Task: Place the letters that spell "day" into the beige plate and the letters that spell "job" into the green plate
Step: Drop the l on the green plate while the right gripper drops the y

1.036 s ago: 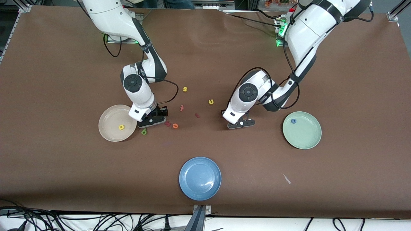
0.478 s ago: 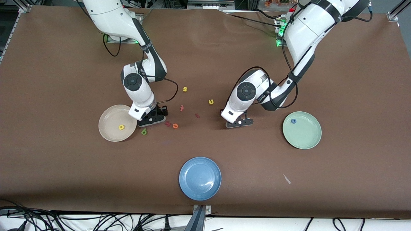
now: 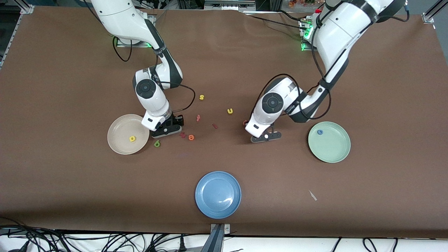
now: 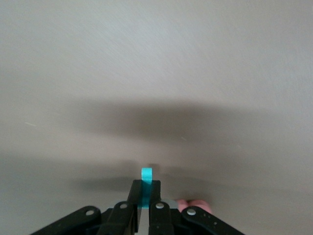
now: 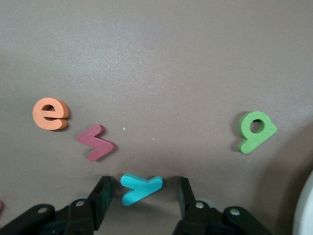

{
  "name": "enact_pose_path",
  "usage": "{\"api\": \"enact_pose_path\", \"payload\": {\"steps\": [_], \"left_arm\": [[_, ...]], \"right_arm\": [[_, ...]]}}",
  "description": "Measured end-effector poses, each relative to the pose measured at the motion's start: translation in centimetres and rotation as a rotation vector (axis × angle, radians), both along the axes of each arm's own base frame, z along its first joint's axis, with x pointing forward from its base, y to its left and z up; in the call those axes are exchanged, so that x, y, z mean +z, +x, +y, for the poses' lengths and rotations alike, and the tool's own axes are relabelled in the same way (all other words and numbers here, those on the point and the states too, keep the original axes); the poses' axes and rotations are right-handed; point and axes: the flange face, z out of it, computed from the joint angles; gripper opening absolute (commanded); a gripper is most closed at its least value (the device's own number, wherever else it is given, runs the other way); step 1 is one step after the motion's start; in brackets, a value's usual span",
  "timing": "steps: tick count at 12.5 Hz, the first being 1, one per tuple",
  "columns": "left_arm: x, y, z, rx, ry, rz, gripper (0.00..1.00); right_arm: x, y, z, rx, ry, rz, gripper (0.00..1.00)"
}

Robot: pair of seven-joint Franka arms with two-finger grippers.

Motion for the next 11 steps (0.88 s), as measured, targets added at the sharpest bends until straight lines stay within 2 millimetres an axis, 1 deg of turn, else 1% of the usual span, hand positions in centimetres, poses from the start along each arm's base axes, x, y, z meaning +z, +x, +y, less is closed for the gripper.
{"api": "enact_pose_path", "payload": {"steps": [1, 2, 3, 4, 5, 6, 8, 10, 11], "left_arm": [[2.3, 1.1, 1.9, 0.006, 0.011, 0.009, 0.00], [4.8, 2.2, 4.3, 0.004, 0.008, 0.034, 0.00], [7.3, 3.0, 7.3, -0.009, 0.003, 0.066, 0.00], [9.3, 3.7, 10.8, -0.027, 0.007, 0.096, 0.00], [10.5, 4.3, 14.3, -0.047, 0.015, 0.123, 0.00], [11.0, 4.7, 17.7, -0.068, 0.018, 0.155, 0.00], [10.3, 5.4, 24.4, -0.115, -0.005, 0.196, 0.00], [8.6, 5.7, 30.9, -0.168, -0.008, 0.218, 0.00], [7.3, 5.6, 33.4, -0.187, 0.006, 0.231, 0.00]], "right_arm": [[0.0, 0.0, 0.0, 0.000, 0.000, -0.001, 0.49], [0.1, 0.0, 0.0, 0.000, 0.001, -0.003, 0.43], [0.1, 0.0, 0.0, 0.001, 0.001, -0.003, 0.37], [0.2, 0.1, 0.0, 0.004, 0.002, -0.005, 0.26], [0.4, 0.0, 0.1, 0.010, 0.004, -0.007, 0.15], [0.3, 0.0, 0.1, 0.023, 0.002, -0.007, 0.08], [0.3, 0.0, 0.1, 0.041, -0.001, -0.008, 0.08], [0.4, 0.0, 0.1, 0.050, -0.002, -0.007, 0.08], [0.4, 0.1, 0.0, 0.060, -0.005, -0.003, 0.08]]}}
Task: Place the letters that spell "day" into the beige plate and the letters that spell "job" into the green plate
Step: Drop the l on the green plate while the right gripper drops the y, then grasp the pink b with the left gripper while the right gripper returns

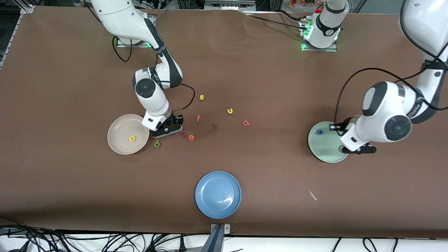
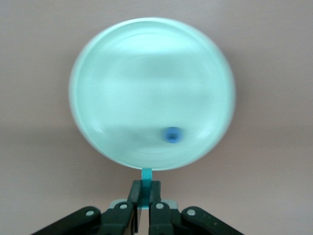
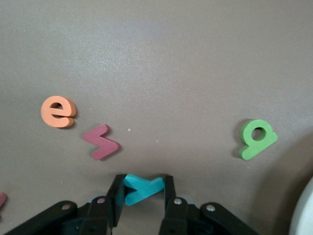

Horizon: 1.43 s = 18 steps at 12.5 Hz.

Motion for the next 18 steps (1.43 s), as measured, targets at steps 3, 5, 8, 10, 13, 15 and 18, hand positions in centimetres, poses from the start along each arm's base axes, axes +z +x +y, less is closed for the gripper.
{"api": "enact_pose_path", "payload": {"steps": [3, 5, 8, 10, 13, 15, 18], "left_arm": [[-5.5, 0.1, 2.2, -0.026, 0.002, 0.014, 0.06], [-7.3, 0.3, 1.7, -0.026, -0.023, 0.002, 0.39], [-7.0, 0.7, 1.4, -0.020, -0.026, -0.018, 1.00], [-6.3, 1.2, 1.2, -0.012, -0.026, -0.038, 1.00], [-4.1, 2.1, -1.9, 0.060, -0.020, -0.082, 1.00], [-2.2, 1.9, -6.9, 0.133, -0.023, -0.097, 0.98], [-0.5, -0.1, -16.0, 0.210, -0.008, -0.096, 0.98]], "right_arm": [[2.7, 2.0, -2.5, 0.033, -0.031, 0.069, 0.09], [5.8, 4.3, -5.7, 0.072, -0.053, 0.095, 0.10], [7.4, 6.3, -10.3, 0.142, -0.079, 0.092, 0.26], [6.9, 7.0, -13.4, 0.164, -0.088, 0.101, 0.59], [5.7, 7.2, -15.3, 0.144, -0.076, 0.120, 0.84], [5.4, 7.1, -14.9, 0.142, -0.067, 0.125, 0.84], [5.3, 6.8, -13.8, 0.136, -0.039, 0.128, 0.84]]}}
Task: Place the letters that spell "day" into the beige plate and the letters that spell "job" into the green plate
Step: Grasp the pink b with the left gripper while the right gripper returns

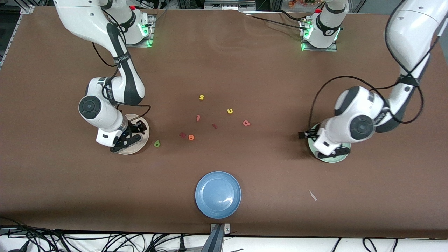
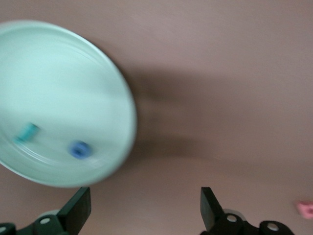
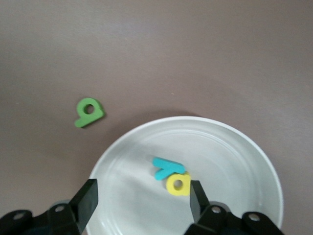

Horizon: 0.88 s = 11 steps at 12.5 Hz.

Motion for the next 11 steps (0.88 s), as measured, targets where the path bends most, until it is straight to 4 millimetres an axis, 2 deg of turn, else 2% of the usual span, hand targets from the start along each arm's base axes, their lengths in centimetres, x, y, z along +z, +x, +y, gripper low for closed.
{"api": "enact_pose_path", "payload": {"steps": [3, 5, 8, 11], "left_arm": [[-0.1, -3.1, -9.3, 0.043, 0.025, -0.016, 0.98], [-0.9, -4.8, -13.3, 0.082, 0.000, -0.051, 0.98], [-2.9, -6.8, -17.2, 0.189, -0.022, -0.059, 0.98], [-5.8, -7.9, -19.7, 0.309, -0.012, -0.079, 0.98]], "right_arm": [[-0.1, -0.4, 3.3, 0.005, 0.044, -0.004, 0.84], [-0.3, -0.1, 4.1, 0.012, 0.044, -0.018, 0.83], [-1.8, 0.4, 4.7, 0.021, 0.032, -0.058, 0.83], [-3.3, 0.2, 6.5, 0.051, 0.021, -0.089, 0.83]]}}
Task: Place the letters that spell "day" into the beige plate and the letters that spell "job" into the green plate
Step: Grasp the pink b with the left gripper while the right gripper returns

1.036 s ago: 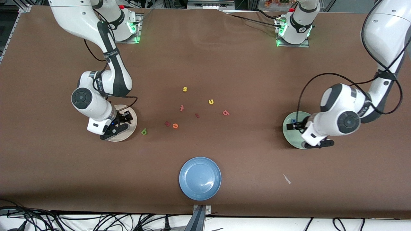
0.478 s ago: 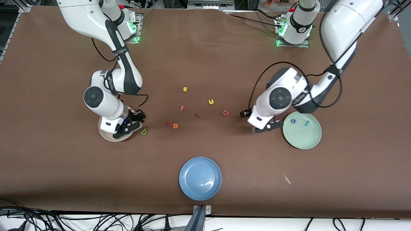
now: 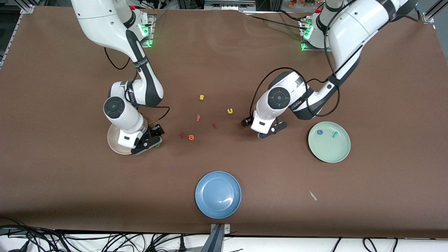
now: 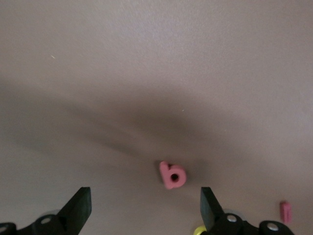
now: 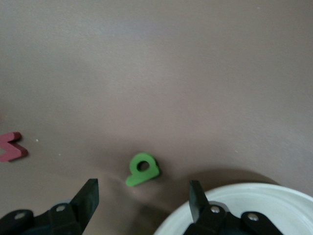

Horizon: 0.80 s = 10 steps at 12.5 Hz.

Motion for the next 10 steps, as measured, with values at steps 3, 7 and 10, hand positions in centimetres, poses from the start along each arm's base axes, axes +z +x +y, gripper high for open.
{"api": "enact_pose_path", "payload": {"steps": [3, 7, 10], "left_arm": [[-2.9, -0.8, -1.4, 0.037, 0.023, -0.028, 0.93], [-4.5, -0.9, -1.3, 0.057, 0.024, -0.016, 0.75], [-4.8, -1.1, -1.6, 0.056, 0.020, -0.014, 0.70]], "right_arm": [[-0.3, 0.0, 0.5, 0.010, -0.003, -0.009, 0.83], [-0.4, 0.2, 0.5, 0.063, -0.008, -0.024, 0.82], [-1.2, 0.0, 1.2, 0.134, -0.013, -0.043, 0.82]]}}
